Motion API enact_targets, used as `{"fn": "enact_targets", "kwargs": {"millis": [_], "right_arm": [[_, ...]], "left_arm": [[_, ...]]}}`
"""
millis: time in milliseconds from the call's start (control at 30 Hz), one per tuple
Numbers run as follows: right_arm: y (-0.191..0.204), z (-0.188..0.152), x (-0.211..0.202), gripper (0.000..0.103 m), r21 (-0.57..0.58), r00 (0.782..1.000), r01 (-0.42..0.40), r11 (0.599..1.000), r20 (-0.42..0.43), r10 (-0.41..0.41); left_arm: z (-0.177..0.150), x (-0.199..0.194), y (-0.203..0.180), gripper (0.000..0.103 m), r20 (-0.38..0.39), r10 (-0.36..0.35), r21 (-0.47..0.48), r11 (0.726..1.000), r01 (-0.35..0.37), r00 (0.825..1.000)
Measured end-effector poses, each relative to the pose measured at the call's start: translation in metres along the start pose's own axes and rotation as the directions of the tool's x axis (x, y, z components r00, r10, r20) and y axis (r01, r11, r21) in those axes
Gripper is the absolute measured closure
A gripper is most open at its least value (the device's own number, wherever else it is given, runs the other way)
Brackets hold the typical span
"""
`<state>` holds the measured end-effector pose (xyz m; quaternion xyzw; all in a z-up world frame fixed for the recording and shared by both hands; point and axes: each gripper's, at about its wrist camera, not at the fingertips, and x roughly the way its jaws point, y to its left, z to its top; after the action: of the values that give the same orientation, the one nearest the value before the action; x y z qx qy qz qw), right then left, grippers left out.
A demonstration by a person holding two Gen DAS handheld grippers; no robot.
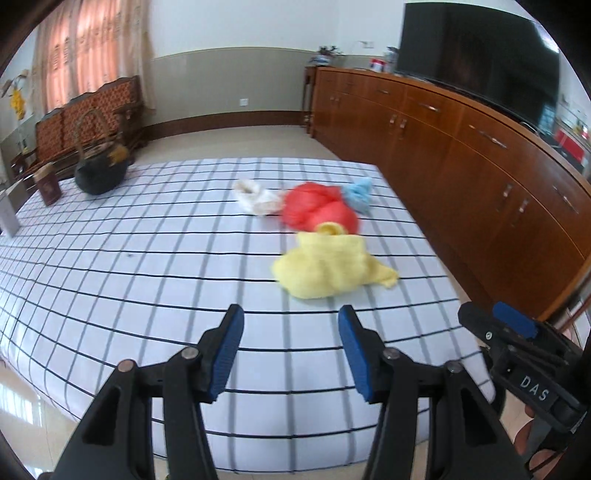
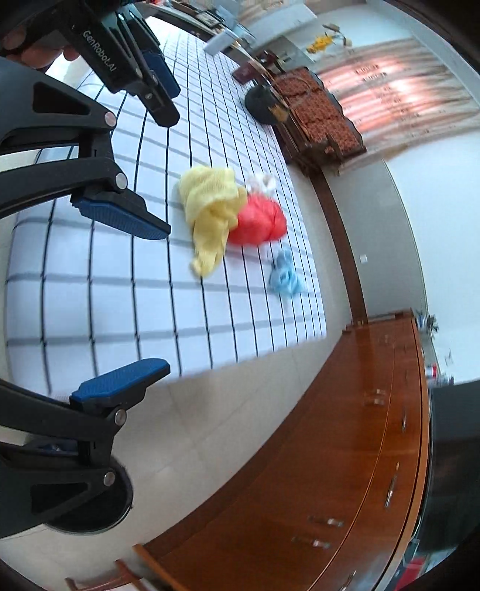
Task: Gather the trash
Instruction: 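Move both open tools back over the table toward the yellow cloth, then lower the right tool onto the yellow cloth and close it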
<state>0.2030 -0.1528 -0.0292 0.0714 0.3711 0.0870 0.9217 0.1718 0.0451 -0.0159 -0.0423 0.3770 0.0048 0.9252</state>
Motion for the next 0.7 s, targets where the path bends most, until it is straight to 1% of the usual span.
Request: {"fn": "enact_targets", "kwargs": {"millis": [133, 367, 567, 700], "right_arm": [[0.025, 0.006, 0.018, 0.034, -0.033, 0.999, -0.041, 0.999, -0.014, 0.040], [0.060, 0.022, 0.051, 0.034, -0.072, 0.993, -0.111, 0.991, -0.039, 0.108], [0.083, 0.035, 0.084, 0.034, -0.083, 0.989, -0.136, 0.987, -0.062, 0.131], [0.088, 0.034, 0.100, 0.034, -0.099, 0.990, -0.121, 0.988, -0.083, 0.113]], "left_arm": [[0.003, 0.007, 0.021, 0.048, -0.006, 0.016, -0.038, 0.999, -0.017, 1.000], [0.009, 0.022, 0.046, 0.048, -0.010, 0.044, -0.070, 0.997, -0.044, 0.999], [0.015, 0.032, 0.060, 0.048, -0.008, 0.053, -0.088, 0.995, -0.054, 0.999], [0.017, 0.039, 0.064, 0.048, -0.016, 0.049, -0.094, 0.994, -0.050, 0.999]]}}
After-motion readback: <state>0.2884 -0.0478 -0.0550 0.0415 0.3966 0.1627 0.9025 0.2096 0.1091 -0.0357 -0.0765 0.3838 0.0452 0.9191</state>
